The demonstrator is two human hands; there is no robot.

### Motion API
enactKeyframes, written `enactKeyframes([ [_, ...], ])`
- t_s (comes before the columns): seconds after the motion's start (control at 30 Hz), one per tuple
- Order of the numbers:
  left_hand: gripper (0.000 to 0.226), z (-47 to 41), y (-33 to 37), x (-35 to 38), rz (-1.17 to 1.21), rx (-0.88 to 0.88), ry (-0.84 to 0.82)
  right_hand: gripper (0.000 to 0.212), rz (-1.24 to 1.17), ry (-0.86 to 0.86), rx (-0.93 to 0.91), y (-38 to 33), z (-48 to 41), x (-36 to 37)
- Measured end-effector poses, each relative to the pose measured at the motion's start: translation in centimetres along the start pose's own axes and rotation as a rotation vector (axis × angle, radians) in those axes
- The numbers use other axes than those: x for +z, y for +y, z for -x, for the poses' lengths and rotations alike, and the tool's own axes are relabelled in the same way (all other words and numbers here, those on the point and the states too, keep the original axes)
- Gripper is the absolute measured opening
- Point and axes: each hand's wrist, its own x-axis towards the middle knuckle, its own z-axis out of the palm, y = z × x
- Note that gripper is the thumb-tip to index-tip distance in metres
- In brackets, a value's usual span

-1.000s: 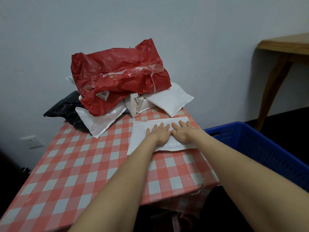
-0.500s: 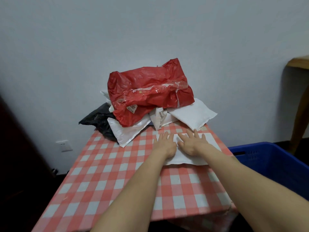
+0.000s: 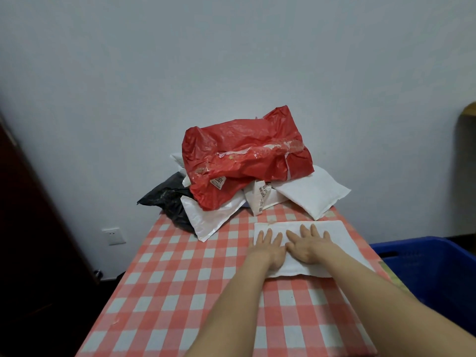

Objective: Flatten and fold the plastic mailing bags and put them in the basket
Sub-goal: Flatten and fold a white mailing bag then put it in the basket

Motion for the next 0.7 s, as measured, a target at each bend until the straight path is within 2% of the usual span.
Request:
enactKeyframes([
  [0.7, 0.054, -0.73, -0.24, 0.34, 0.015, -0.017, -0.006, 0.056, -0.005, 0.025, 0.018, -0.09, 0.29, 0.36],
])
